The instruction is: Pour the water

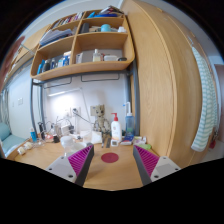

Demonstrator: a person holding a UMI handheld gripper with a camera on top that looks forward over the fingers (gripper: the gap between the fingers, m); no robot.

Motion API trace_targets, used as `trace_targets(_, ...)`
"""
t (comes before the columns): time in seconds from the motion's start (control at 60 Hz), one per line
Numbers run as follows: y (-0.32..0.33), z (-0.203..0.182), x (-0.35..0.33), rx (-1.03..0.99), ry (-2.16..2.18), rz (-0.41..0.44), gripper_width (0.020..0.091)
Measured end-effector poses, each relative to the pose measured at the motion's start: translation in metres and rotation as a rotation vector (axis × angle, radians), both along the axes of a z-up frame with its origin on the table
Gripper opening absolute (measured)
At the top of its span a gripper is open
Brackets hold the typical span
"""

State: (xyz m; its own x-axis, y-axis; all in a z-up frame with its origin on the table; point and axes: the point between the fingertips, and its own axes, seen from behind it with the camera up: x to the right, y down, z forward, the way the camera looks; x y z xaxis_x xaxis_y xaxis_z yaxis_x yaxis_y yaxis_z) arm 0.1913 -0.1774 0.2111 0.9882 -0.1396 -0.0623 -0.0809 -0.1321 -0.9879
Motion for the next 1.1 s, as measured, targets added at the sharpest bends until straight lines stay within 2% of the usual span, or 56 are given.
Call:
trace_targets(0.1, -0.001, -0.066, -0.017, 0.003, 0.079, 0.069, 0.0805)
trace_targets(0.15, 0.002, -0.082, -0.04, 0.026, 0.122, 0.118, 0.0805)
trace_targets(0.267, 0.017, -0.096, -0.079, 0.051, 0.151, 0.212, 0.0803)
trace_targets(0.383, 0.04, -0.104, -0.105, 0.058, 0.087, 0.244, 0.0807)
trace_targets(0.5, 0.067, -0.114, -0.116, 0.054, -0.006, 0.228, 0.0795)
trace_targets(0.533, 0.074, -0.117, -0.12, 0.057, -0.028, 0.225, 0.0747)
trace_targets(0.667, 0.094, -0.136, -0.132, 0.025, -0.094, 0.234, 0.0453)
trace_targets(0.9, 0.097, -0.13, -0.131, 0.092, -0.067, 0.195, 0.0258)
trace_targets(1.1, 0.103, -0.12, -0.125, 0.061, -0.064, 0.214, 0.0253)
